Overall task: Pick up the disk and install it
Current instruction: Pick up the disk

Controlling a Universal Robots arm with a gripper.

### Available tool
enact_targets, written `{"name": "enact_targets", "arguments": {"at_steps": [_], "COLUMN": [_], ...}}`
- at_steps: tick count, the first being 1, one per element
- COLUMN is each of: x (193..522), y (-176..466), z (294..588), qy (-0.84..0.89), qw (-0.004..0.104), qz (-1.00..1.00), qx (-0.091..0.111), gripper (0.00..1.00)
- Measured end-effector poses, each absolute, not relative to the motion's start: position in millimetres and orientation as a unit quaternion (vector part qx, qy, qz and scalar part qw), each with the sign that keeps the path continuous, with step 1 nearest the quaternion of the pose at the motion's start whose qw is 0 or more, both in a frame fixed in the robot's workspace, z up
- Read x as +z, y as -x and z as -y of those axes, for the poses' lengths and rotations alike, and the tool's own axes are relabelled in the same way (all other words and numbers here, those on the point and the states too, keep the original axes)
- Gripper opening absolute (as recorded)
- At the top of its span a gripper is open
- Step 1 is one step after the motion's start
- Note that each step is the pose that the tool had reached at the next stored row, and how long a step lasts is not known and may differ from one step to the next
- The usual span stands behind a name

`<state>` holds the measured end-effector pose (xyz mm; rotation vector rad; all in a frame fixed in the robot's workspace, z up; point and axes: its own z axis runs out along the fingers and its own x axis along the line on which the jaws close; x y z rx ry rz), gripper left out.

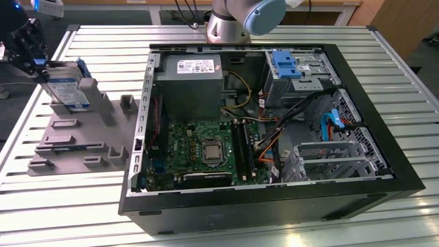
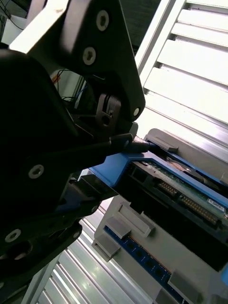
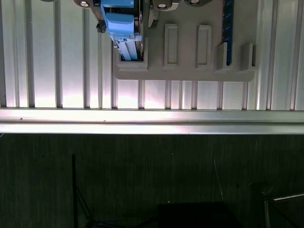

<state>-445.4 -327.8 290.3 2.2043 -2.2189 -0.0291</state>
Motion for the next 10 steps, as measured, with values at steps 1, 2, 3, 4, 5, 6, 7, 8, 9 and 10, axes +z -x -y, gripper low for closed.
{"name": "enact_targets", "arguments": {"at_steps": [1,2,3,4,5,6,7,8,9,10], "x": [290.3,290.4,290.4,290.4,290.4,290.4,290.4,290.4,290.4,290.4], "y": [445.4,445.4,445.4,445.4,445.4,445.4,445.4,445.4,445.4,445.4], "z": [327.8,327.8,327.8,327.8,327.8,327.8,327.8,327.8,327.8,327.8], "qy": [-0.705,-0.705,-0.705,-0.705,-0.705,-0.705,-0.705,-0.705,-0.705,-0.705], "qw": [0.007,0.007,0.007,0.007,0.007,0.007,0.007,0.007,0.007,0.007], "qz": [0.709,0.709,0.709,0.709,0.709,0.709,0.709,0.709,0.709,0.709], "qx": [-0.009,-0.009,-0.009,-0.009,-0.009,-0.009,-0.009,-0.009,-0.009,-0.009], "gripper": [0.44,0.44,0.44,0.43,0.43,0.43,0.36,0.36,0.36,0.36]}}
